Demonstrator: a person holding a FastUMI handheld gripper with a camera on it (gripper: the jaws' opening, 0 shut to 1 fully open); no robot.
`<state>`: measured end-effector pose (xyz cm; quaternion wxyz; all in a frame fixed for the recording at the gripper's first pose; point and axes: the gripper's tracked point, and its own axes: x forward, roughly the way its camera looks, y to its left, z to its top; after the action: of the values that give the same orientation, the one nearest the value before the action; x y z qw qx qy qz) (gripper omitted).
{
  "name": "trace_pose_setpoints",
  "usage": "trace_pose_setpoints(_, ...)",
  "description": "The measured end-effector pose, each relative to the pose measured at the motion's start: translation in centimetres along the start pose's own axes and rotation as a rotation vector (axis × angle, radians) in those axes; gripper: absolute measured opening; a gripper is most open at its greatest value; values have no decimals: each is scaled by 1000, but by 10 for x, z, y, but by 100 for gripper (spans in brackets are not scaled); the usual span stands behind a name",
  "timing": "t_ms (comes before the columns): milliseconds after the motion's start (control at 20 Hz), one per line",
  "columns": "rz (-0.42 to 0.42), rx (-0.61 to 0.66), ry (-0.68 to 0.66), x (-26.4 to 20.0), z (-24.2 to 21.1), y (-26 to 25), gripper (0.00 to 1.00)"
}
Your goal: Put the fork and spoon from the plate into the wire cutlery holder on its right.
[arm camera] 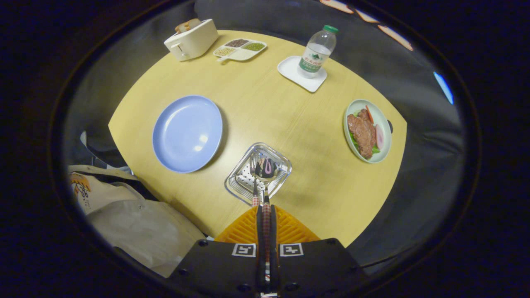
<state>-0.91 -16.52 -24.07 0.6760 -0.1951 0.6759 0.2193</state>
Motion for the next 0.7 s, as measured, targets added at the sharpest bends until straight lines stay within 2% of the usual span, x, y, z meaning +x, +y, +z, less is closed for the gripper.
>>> trace_pose_setpoints(350, 22, -17, 36, 23, 10, 5, 7)
trace_pose_setpoints(600, 35, 20, 45, 30, 10, 5, 7)
trace_pose_setpoints(700, 54, 31, 53, 34, 7, 8, 11)
